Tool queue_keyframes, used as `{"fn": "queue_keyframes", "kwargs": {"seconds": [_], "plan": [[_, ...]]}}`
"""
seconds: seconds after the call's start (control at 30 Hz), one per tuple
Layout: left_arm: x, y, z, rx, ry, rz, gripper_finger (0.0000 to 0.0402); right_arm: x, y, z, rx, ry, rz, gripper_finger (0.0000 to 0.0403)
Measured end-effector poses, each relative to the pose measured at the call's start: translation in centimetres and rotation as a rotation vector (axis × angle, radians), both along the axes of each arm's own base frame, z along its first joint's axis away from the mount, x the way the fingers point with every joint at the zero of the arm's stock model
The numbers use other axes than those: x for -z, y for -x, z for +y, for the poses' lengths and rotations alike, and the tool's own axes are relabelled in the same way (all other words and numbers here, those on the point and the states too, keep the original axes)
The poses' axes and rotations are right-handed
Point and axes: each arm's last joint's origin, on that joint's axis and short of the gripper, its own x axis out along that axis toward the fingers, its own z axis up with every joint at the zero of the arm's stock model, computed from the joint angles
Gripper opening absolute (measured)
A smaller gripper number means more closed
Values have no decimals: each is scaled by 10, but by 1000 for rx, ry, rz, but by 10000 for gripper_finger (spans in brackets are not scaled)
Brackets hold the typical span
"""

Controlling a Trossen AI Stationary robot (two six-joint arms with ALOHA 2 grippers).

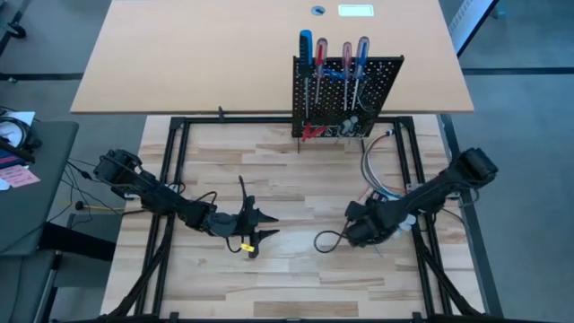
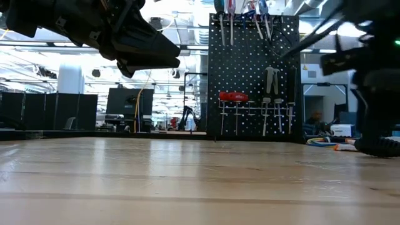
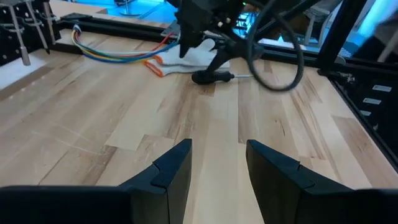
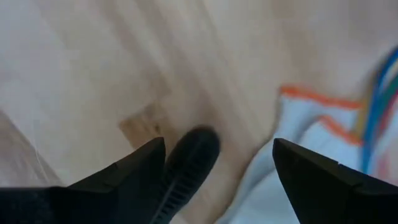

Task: Hang tools onto peg board
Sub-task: Hang the black screwdriver on the pegboard

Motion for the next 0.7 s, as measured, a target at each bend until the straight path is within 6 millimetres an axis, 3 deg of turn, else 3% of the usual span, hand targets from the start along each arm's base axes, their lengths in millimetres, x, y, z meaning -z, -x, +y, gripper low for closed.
{"fn": "queue_keyframes", "kwargs": {"seconds": [0.3,0.5,0.7], "plan": [[2,0,0,2,8,17,146,23,41,5,112,-162,-241,304],[2,0,1,-3,8,16,146,39,45,10,122,-147,-195,293],[2,0,1,-9,22,13,146,55,40,18,97,-99,-186,248]]}}
